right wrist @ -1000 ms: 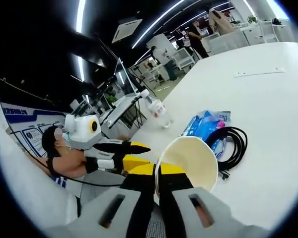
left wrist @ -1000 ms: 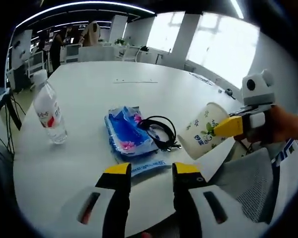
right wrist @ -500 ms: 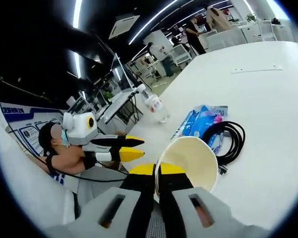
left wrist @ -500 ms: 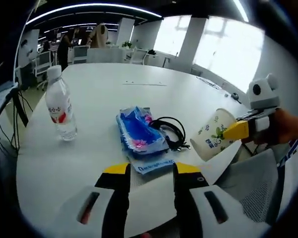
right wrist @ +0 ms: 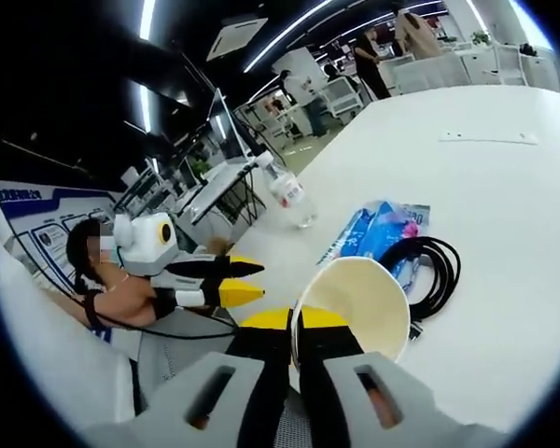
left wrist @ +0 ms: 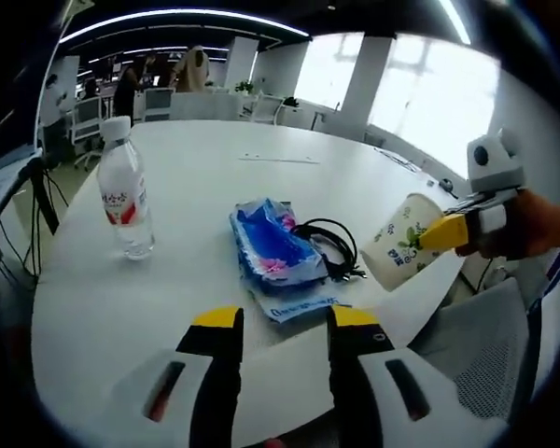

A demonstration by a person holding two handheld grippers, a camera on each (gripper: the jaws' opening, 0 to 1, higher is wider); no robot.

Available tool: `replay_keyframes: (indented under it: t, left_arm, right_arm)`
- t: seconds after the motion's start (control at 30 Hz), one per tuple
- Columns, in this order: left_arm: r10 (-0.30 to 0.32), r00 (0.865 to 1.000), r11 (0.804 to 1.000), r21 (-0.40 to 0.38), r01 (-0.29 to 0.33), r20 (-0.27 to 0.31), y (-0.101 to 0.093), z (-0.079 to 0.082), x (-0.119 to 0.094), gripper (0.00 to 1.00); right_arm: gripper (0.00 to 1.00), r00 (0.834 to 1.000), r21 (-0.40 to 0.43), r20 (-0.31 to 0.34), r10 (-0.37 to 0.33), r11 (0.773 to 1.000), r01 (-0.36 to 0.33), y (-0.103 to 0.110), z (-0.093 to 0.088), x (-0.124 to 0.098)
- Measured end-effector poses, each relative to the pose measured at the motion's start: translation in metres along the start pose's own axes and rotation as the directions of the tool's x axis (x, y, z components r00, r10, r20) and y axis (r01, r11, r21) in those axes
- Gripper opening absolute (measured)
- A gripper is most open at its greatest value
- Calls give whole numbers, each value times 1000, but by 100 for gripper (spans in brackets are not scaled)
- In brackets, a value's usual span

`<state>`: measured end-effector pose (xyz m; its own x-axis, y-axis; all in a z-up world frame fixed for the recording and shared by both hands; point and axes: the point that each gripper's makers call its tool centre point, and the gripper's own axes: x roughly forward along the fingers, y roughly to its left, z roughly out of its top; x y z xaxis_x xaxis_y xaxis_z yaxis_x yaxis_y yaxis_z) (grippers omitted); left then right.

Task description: Arrange the tabletop items into an orderly group along one side of the table until the central work area is clear of visible clutter.

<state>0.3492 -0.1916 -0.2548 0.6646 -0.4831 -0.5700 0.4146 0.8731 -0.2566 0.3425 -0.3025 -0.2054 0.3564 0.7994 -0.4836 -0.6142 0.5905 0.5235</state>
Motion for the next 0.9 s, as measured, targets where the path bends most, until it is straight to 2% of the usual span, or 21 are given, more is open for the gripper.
replay_keyframes:
  t: [0.27,0.53,0.9]
  left_arm:
    - [-5,1000,1000,-16,5,18,3,2,-1,36]
    - [-5,999,999,-36,7,33,7,3,-3,37]
    - [6,999,999,-51,-3,54,14,5,-7,38]
  right_arm:
    - [0,1000,-45,-26,6,999,-8,1,17,14]
    - [0,998,-128,-51,22,991,-28,5,44,33]
    - [0,997,-176,-78,27,984,-40,10,59,63]
